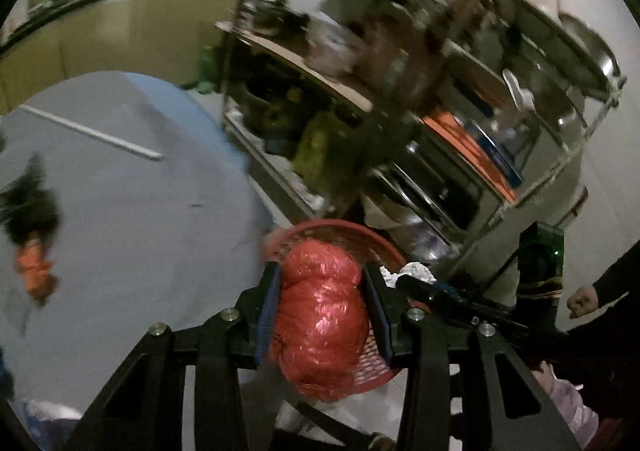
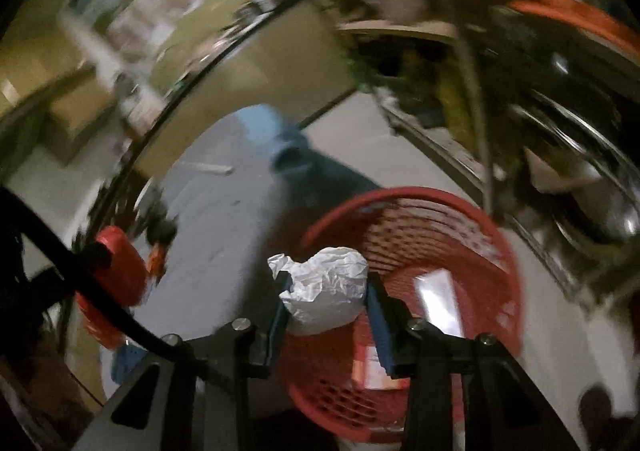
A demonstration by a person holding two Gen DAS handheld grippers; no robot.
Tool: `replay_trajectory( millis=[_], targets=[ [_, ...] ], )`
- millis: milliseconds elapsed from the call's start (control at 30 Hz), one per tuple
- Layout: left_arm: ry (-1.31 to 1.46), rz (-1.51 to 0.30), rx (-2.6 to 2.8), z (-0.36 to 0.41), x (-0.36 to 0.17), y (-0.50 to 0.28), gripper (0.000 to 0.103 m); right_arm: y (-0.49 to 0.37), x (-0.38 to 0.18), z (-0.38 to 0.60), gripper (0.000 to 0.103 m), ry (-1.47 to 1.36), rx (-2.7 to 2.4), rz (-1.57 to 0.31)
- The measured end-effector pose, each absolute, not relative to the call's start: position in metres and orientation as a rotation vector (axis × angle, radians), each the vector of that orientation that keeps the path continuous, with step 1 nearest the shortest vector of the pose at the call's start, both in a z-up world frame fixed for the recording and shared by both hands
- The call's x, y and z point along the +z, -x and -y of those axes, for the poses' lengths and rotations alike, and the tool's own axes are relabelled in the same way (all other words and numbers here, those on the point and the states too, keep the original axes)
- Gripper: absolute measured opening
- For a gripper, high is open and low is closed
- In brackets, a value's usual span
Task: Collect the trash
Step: 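Carry the red bag and tissue to the red basket and open both tools, then grasp the blue plastic bag with the left tool while the right tool grasps the blue carton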
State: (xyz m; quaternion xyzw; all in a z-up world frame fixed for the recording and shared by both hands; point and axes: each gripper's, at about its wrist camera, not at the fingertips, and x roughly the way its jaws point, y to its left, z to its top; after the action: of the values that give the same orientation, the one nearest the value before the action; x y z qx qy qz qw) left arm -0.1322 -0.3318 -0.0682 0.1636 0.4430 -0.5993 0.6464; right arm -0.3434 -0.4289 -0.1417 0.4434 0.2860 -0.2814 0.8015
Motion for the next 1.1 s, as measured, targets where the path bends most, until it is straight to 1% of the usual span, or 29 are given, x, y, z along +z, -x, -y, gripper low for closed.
replay_trajectory(
  millis=[33,67,100,133,333,533,733,833,967,1100],
  targets=[
    [-0.388,-1.007,-1.377,0.340,-0.072,0.138,0.043,0.351,-0.145,0.433,0.048,-0.984,-0.607,-0.607],
    [-0.421,-1.005,-1.381,0.348,-0.075,0.145,0.050,0.357,-0.147,0.437,0.049,-1.003,-0.611,-0.604],
    [-0.450,-1.005,-1.367,0.356,-0.078,0.149,0.059,0.360,-0.149,0.439,0.051,-1.026,-0.607,-0.601],
    [-0.457,-1.000,-1.355,0.359,-0.080,0.153,0.061,0.362,-0.150,0.442,0.053,-1.047,-0.595,-0.600],
    [-0.483,-0.947,-1.306,0.350,-0.076,0.157,0.061,0.374,-0.149,0.448,0.059,-1.051,-0.575,-0.551],
    [-0.561,-0.812,-1.155,0.307,-0.066,0.144,0.063,0.367,-0.146,0.445,0.060,-1.043,-0.570,-0.551],
    [-0.480,-0.807,-0.963,0.219,-0.049,0.100,0.065,0.333,-0.142,0.427,0.060,-1.009,-0.491,-0.587],
    [-0.427,-0.807,-0.842,0.166,-0.040,0.079,0.066,0.303,-0.139,0.410,0.060,-0.979,-0.424,-0.624],
    [-0.389,-0.774,-0.661,0.089,-0.030,0.051,0.071,0.254,-0.130,0.378,0.060,-0.918,-0.309,-0.687],
    [-0.384,-0.756,-0.488,0.023,-0.035,0.023,0.073,0.203,-0.113,0.338,0.060,-0.849,-0.172,-0.738]
  ],
)
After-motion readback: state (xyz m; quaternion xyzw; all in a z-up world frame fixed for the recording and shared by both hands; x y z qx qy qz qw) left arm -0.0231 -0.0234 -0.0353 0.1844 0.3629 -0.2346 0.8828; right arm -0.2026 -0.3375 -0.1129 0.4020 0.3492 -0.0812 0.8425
